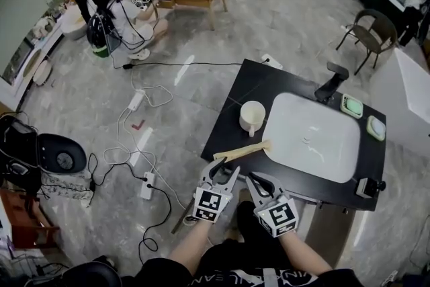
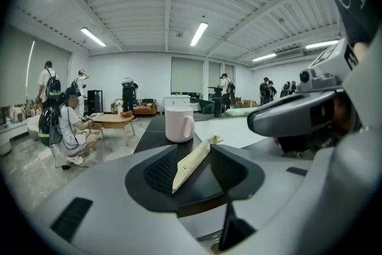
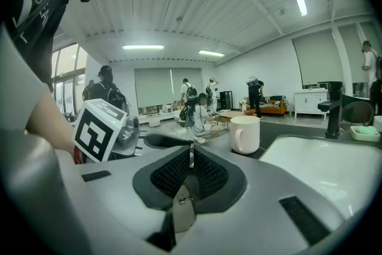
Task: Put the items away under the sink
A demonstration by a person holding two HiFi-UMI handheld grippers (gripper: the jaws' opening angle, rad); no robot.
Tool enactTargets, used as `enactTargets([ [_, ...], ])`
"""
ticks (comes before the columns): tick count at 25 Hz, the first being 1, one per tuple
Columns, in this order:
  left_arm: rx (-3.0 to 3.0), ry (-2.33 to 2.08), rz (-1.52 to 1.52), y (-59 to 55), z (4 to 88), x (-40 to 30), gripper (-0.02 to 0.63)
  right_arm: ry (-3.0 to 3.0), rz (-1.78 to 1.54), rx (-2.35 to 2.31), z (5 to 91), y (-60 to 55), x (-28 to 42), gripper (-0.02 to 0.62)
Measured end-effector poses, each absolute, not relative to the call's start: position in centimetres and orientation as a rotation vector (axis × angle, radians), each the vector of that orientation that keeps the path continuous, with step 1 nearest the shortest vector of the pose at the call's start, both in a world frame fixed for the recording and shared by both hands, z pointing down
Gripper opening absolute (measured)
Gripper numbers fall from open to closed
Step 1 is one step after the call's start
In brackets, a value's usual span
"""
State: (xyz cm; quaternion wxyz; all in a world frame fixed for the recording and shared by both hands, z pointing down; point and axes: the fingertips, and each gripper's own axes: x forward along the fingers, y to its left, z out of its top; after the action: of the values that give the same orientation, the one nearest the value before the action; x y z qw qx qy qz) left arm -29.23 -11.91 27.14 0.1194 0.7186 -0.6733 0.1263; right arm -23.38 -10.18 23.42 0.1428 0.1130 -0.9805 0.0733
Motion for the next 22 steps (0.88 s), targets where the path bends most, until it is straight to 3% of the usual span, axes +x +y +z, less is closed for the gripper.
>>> enactTargets([
  [4, 2.049, -1.961, 0.611, -13.6, 29.2, -29.9, 0.22, -2.796, 0.233, 0.326, 24.5, -10.8, -23.0, 0.04],
  [11, 2.079, -1.843, 1.012, -15.9, 31.4, -29.9, 0.238, -2.762, 0.256, 0.345, 25.4, -12.5, -22.3, 0.039],
  [22, 2.08, -1.729, 1.055, -15.5, 32.7, -28.9, 0.103, -2.743, 0.294, 0.351, 26.0, -13.4, -21.8, 0.038],
])
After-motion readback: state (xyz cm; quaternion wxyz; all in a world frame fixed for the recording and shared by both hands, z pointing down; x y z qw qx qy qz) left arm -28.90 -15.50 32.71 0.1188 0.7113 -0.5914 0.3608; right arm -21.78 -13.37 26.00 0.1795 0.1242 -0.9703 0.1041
